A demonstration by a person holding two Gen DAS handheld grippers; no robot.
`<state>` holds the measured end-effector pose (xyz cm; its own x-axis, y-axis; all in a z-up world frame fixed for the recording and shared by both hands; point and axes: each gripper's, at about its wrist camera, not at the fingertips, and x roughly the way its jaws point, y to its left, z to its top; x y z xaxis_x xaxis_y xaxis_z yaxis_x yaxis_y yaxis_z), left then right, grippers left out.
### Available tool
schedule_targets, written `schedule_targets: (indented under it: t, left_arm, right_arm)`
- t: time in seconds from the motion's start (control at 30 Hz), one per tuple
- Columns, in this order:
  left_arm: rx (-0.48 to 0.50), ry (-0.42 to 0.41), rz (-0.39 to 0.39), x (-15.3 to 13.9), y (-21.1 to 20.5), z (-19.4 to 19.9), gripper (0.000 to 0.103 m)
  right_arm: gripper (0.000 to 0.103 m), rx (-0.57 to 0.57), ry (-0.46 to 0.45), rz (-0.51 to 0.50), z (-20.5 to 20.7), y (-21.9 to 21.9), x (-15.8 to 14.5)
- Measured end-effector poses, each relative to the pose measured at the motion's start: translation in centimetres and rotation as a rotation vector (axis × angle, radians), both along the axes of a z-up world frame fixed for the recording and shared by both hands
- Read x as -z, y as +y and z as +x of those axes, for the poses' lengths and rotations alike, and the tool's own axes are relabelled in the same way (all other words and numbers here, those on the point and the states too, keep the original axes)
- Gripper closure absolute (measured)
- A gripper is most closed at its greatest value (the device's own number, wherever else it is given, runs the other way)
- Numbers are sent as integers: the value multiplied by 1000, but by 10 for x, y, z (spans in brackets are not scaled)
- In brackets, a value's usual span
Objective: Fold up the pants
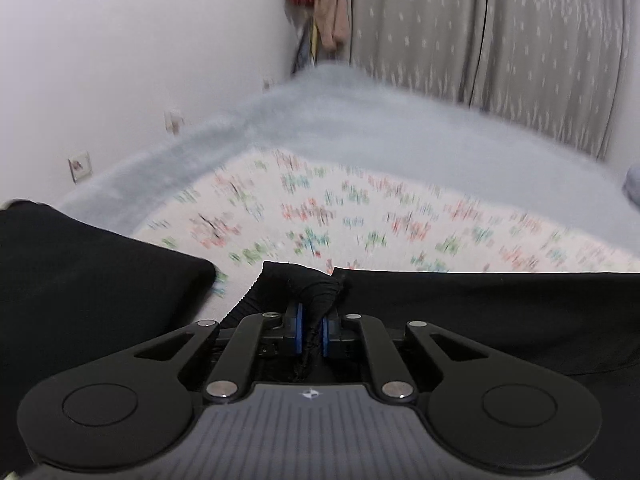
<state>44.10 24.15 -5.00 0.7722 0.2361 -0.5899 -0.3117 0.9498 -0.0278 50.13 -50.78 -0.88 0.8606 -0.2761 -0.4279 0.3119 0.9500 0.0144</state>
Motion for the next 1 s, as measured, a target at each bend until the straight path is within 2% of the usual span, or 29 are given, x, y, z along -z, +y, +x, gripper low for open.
schedule_targets:
  t: [0.1, 0.2, 0.37, 0.57, 0.67, 0.7, 0.77, 0.83, 0.93, 1.0]
  left_arm:
    - [12, -86, 7, -21, -7, -47, 91]
    - [22, -114, 26, -25, -15, -86, 91]
    - [14, -99, -6, -8, -17, -131, 91]
    - [46, -42, -13, 15, -12, -162, 89]
    - [61, 0, -83, 26, 1, -172, 79]
    - [49, 3, -102, 27, 6, -177, 71]
    - [34, -10, -170, 25, 18, -188, 65]
    - [14, -34, -257, 20, 29, -201, 58]
    - [-23, -65, -374, 17, 41, -221, 58]
    - [-52, -88, -453, 17, 49, -231, 58]
  right_arm:
    - [102, -29, -55, 25, -55, -2, -16]
    - [102, -35, -85, 69, -114, -12, -17]
    - [102, -31, -27, 161, -197, -33, 18]
    - [102, -46, 49, 214, -265, -30, 65]
    - [101, -21, 116, 265, -288, -28, 91]
    - [100, -13, 139, 277, -294, -27, 99]
    - [95, 18, 182, 326, -304, -27, 111]
    - [90, 60, 134, 386, -322, -30, 110]
    - [85, 109, 32, 525, -352, -41, 96]
    - [85, 126, 2, 563, -370, -45, 86]
